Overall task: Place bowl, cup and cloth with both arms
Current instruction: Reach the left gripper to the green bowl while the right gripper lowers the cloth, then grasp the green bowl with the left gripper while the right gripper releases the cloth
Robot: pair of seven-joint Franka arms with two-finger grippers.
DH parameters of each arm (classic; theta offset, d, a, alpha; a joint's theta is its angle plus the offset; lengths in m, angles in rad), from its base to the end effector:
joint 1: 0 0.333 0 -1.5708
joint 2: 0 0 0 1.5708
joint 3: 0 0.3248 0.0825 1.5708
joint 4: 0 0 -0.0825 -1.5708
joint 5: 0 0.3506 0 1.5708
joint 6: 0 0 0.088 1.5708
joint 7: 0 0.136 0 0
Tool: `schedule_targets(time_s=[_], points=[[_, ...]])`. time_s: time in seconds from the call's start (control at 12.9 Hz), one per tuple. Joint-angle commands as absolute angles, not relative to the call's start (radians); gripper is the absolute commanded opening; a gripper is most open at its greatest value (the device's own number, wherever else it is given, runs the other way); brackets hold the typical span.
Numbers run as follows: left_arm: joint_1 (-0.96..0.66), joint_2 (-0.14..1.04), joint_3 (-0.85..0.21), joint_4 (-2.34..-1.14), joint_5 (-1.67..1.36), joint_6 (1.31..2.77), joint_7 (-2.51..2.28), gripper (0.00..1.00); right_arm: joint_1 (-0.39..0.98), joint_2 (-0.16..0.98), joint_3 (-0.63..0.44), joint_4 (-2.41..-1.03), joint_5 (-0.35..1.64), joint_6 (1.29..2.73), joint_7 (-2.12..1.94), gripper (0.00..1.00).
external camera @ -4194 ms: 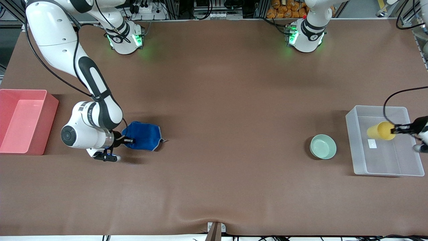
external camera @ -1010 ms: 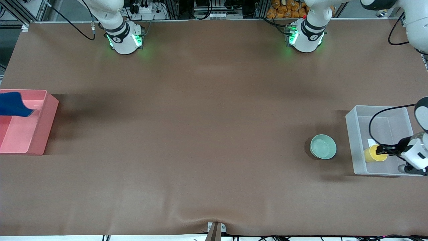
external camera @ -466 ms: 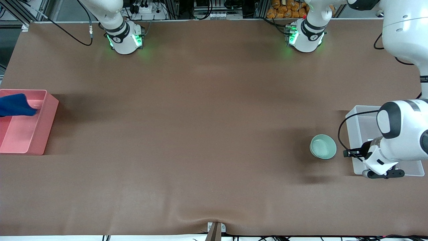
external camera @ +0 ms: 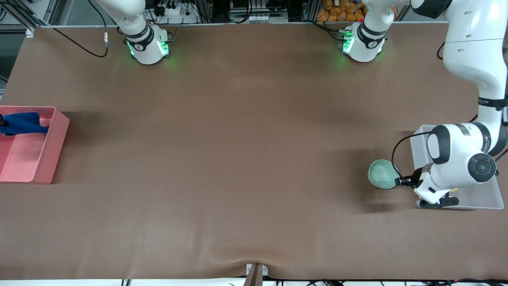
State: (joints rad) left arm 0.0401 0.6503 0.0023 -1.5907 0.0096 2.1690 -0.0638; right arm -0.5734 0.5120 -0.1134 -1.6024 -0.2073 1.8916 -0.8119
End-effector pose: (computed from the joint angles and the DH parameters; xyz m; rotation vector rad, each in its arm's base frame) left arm 0.6657 0.0287 0.2465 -3.1257 -0.1565 0.1126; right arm 0.4799 -0.4098 0.3177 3.0513 0.3385 -0.5085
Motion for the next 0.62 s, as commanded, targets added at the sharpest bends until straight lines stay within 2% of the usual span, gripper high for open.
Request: schedule_targets(time_s=[0.0,0.39,0.47,0.54], points=[[0.028,0.629,0.009,-1.635,0.014,2.21,-0.097,0.55,-0.597,0.555,-0.094,-1.574,-0.149,1.897,-0.834,0.0],[0.003,0.62,0.011,-1.721,0.015,2.269,-0.126,0.5,-0.586,0.603,-0.092,-1.571,-0.14,2.049,-0.85,0.0],[0.005,0.617,0.011,-1.735,0.017,2.276,-0.124,0.46,-0.575,0.603,-0.091,-1.572,-0.141,2.087,-0.851,0.0],[0.008,0.617,0.009,-1.741,0.031,2.278,-0.124,0.38,-0.552,0.604,-0.092,-1.569,-0.152,2.124,-0.851,0.0]])
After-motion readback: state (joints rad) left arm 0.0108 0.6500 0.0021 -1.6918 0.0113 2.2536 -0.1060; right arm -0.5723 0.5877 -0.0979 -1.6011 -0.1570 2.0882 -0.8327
